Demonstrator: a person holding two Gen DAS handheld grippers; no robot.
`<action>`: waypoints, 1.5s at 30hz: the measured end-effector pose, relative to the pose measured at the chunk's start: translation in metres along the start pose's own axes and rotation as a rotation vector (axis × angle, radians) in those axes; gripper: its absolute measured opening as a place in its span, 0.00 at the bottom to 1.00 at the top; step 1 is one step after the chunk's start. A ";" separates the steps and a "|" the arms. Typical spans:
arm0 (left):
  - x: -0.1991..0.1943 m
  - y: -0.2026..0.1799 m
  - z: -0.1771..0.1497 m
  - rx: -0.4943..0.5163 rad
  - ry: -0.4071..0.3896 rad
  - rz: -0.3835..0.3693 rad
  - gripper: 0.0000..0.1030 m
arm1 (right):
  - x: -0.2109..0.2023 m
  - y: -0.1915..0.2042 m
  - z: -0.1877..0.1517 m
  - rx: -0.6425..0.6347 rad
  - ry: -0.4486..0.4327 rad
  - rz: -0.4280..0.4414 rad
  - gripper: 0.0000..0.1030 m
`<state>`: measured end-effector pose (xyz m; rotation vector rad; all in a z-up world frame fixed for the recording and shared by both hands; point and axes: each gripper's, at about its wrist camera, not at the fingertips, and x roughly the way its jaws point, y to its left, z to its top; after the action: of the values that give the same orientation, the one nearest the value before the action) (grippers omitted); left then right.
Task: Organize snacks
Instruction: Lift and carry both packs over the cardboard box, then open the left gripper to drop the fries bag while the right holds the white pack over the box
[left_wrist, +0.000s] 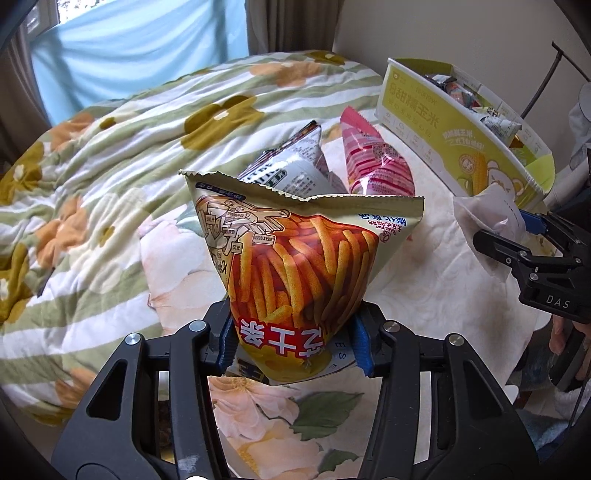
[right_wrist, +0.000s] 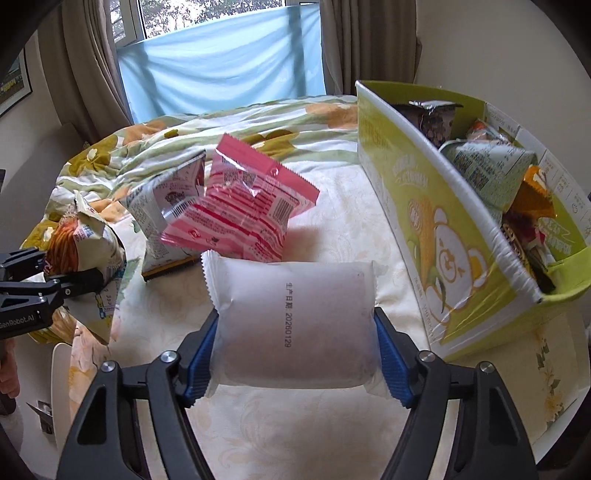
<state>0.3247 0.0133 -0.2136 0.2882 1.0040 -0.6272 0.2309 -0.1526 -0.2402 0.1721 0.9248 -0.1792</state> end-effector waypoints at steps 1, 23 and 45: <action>-0.007 -0.005 0.005 0.003 -0.013 -0.002 0.45 | -0.009 -0.001 0.005 -0.003 -0.018 0.005 0.69; -0.024 -0.273 0.172 -0.005 -0.212 -0.010 0.45 | -0.121 -0.214 0.085 -0.036 -0.187 0.087 0.69; 0.027 -0.316 0.168 -0.183 -0.090 0.044 0.99 | -0.092 -0.312 0.085 -0.040 -0.081 0.152 0.69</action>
<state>0.2583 -0.3295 -0.1320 0.1190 0.9588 -0.5005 0.1722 -0.4671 -0.1383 0.1962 0.8305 -0.0267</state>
